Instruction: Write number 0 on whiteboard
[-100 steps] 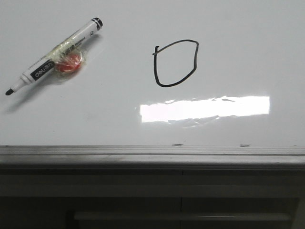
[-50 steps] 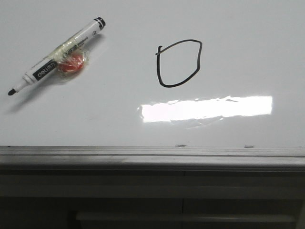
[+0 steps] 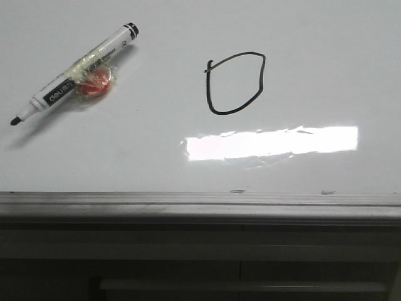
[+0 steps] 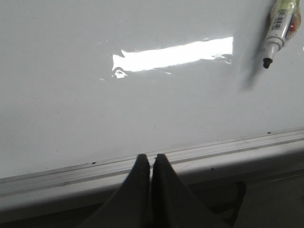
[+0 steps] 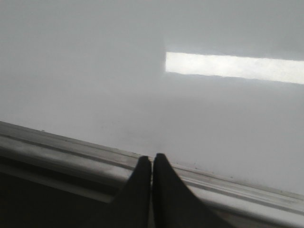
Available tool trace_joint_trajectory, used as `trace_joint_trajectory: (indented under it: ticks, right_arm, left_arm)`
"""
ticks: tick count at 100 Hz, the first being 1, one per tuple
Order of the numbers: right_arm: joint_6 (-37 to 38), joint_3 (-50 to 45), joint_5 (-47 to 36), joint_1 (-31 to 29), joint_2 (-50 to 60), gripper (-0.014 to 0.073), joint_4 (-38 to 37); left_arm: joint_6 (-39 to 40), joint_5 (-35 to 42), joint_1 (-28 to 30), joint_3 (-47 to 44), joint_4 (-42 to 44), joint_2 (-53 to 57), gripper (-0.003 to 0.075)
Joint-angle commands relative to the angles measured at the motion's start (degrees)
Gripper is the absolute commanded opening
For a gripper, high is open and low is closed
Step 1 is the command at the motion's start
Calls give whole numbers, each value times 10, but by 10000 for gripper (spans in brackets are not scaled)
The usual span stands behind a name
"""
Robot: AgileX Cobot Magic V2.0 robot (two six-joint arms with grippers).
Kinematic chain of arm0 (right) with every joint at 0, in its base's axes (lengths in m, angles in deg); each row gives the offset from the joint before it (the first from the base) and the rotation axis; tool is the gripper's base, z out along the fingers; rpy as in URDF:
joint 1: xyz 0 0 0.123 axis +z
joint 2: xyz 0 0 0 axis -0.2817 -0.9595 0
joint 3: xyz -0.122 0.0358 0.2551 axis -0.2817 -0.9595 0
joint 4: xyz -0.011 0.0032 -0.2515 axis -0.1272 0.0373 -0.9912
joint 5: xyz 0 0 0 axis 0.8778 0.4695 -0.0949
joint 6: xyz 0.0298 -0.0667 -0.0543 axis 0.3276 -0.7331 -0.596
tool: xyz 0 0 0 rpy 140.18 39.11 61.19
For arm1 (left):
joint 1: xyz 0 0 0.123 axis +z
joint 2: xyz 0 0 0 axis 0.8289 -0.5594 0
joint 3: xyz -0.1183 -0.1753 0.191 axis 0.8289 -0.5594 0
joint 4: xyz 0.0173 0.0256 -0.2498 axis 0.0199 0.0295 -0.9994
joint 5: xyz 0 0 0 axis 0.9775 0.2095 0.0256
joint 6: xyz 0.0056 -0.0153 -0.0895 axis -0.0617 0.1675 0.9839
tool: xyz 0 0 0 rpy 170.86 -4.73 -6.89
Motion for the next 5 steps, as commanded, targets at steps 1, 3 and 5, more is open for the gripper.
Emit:
trace_joint_trajectory:
  ticks: [1,3,5]
  right_arm:
    - [0,-7,-15,-3,11,-48,-6]
    - [0,-7,-15,-3,11,-48,-6]
    - [0,-7,-15,-3,11,-48,-6]
  left_arm:
    - [6,25,1,-19,-8,17,-20]
    - [6,25,1,-19,-8,17,-20]
    - [6,25,1,-19,-8,17,-20]
